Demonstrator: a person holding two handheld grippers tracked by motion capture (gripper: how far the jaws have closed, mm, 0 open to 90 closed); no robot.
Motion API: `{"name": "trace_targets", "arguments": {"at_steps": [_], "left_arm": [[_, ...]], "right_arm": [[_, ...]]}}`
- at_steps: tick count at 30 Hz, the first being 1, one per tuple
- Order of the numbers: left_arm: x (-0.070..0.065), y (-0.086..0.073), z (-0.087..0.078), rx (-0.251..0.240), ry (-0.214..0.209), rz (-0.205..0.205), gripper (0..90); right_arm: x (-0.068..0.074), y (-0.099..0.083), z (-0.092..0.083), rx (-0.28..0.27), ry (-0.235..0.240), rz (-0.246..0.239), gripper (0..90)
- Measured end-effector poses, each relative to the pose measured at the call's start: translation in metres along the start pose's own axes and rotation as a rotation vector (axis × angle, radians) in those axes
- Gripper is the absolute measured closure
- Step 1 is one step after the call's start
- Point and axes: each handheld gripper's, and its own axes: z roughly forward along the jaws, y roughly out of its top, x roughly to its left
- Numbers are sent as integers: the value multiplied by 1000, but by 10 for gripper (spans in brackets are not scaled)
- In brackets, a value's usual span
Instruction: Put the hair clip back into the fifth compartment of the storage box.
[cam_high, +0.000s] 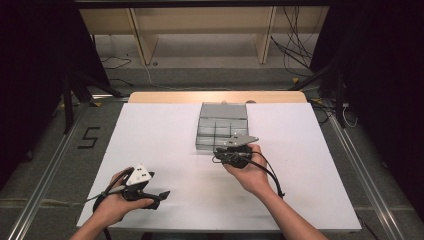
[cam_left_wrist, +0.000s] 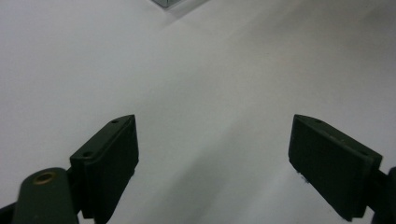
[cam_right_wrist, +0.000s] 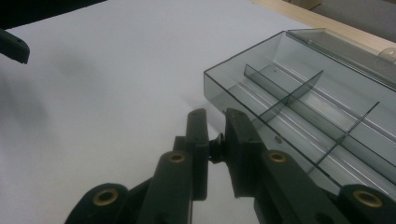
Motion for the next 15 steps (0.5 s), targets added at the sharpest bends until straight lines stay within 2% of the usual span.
{"name": "trace_targets", "arguments": {"at_steps": [15], "left_arm": [[0,0,0,1,0,1,156]], "right_arm": [[-5,5,3,3,-14,7,806]]}}
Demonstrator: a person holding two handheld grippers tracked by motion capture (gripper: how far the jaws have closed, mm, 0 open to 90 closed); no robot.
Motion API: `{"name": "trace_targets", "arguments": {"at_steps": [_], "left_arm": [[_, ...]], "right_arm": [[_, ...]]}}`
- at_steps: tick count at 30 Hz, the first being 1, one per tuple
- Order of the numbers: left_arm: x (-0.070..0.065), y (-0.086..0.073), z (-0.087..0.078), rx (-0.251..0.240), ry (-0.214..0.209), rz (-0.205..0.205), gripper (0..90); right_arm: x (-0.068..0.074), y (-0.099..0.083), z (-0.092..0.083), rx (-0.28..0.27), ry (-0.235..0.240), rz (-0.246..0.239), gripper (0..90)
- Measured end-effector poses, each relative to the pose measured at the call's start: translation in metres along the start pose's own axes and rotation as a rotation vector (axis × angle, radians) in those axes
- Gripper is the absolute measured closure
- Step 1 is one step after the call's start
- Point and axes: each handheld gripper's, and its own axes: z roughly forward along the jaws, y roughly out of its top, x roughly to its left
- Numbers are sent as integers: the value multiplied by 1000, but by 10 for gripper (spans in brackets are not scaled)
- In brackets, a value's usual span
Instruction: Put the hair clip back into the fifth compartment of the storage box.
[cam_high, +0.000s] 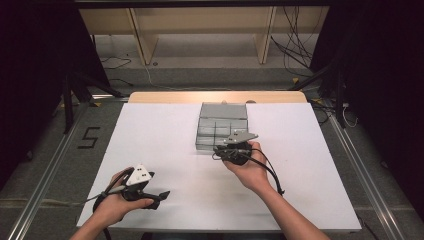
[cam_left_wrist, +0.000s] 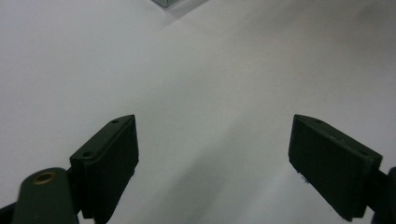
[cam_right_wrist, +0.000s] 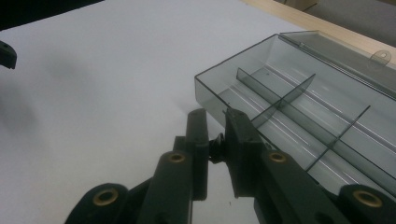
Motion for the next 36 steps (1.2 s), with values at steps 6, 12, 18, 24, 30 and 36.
{"name": "trace_targets", "arguments": {"at_steps": [6,12,18,24,30,36], "left_arm": [[0,0,0,0,0,0,156],[0,0,0,0,0,0,156],[0,0,0,1,-1,0,156],[0,0,0,-1,-1,-3,156],[0,0,0,1,0,1,156],[0,0,0,1,-1,1,156]], "right_arm": [[-2,1,1,1,-3,1,806],[-5,4,3,1,-8,1,806],[-9,9,4,1,-17,5,806],[-13,12,6,5,-25,8,806],[-16,14,7,6,-33,14,806],[-18,16,9,6,-36,15,806]]}}
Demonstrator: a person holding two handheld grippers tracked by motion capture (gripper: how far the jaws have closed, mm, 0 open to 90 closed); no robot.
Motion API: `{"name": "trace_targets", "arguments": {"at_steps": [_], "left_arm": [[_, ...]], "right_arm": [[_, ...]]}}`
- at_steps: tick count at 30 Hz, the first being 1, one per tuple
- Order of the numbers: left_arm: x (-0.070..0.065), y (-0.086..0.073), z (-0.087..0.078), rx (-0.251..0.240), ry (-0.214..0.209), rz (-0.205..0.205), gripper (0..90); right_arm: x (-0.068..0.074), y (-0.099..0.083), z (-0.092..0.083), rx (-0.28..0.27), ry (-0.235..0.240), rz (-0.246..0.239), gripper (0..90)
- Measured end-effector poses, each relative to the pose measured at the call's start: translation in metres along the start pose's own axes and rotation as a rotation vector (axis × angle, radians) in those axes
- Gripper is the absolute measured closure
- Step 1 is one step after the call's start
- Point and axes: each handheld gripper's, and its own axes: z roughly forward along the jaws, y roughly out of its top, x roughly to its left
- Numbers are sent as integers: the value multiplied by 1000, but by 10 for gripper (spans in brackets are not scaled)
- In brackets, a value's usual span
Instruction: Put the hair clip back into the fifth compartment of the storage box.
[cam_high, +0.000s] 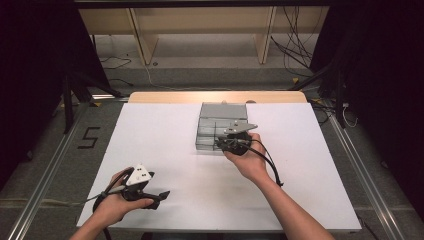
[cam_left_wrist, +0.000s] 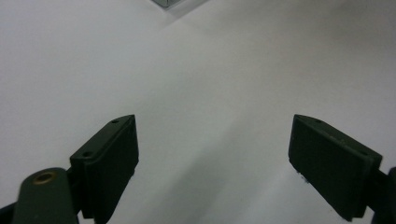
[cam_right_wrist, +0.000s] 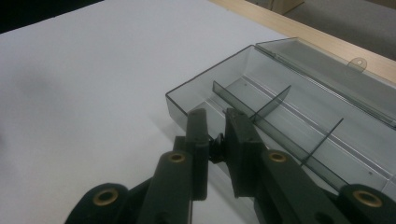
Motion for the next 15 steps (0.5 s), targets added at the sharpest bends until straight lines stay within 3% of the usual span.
{"name": "trace_targets", "arguments": {"at_steps": [15], "left_arm": [[0,0,0,-2,1,-3,156]], "right_arm": [[-8,3,5,8,-18,17,806]]}}
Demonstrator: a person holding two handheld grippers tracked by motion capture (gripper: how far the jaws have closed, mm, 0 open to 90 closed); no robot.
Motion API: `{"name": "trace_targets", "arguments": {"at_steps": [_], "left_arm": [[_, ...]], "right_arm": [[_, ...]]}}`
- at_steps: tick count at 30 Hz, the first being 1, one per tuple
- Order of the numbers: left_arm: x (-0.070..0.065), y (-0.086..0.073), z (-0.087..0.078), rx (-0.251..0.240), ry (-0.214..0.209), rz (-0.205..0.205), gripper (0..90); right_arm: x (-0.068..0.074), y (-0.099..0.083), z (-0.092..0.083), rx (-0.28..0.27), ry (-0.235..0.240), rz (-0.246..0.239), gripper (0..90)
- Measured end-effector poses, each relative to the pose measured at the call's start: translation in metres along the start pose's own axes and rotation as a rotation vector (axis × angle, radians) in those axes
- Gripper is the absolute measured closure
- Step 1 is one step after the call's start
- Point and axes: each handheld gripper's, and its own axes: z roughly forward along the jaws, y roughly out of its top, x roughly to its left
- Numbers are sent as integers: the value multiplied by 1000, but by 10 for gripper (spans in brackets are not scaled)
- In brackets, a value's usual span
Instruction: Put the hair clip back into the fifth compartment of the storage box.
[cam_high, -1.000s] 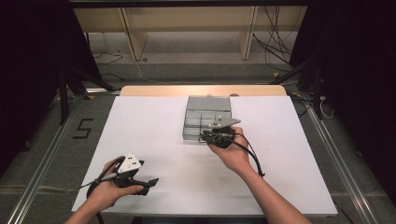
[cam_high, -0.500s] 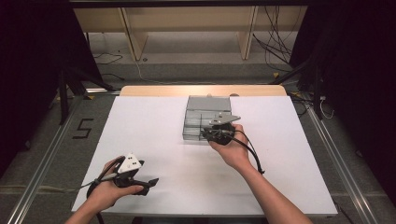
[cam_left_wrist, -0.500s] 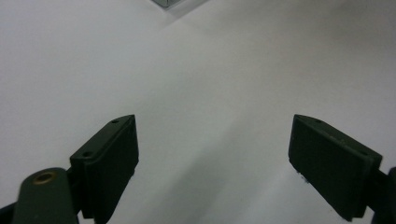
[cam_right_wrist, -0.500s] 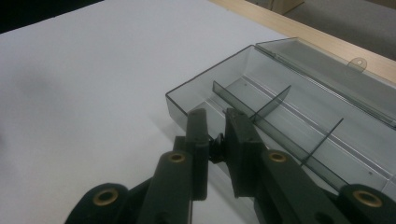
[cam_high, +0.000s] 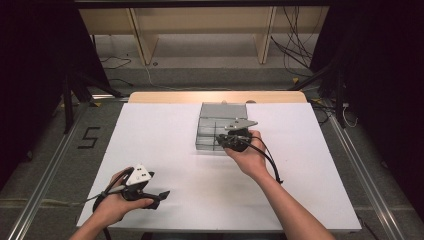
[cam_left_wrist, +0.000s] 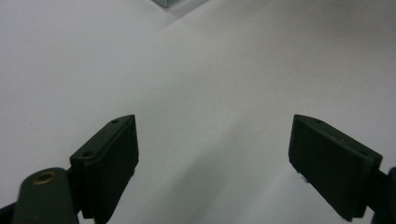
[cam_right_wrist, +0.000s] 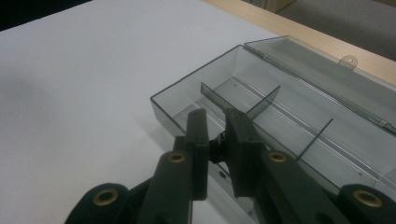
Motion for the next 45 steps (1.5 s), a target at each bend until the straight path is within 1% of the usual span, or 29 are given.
{"name": "trace_targets", "arguments": {"at_steps": [22,45], "left_arm": [[0,0,0,0,-2,1,156],[0,0,0,-1,-3,1,156]], "right_arm": [[-11,3,9,28,-28,11,806],[-17,11,21,51,-43,18,806]]}}
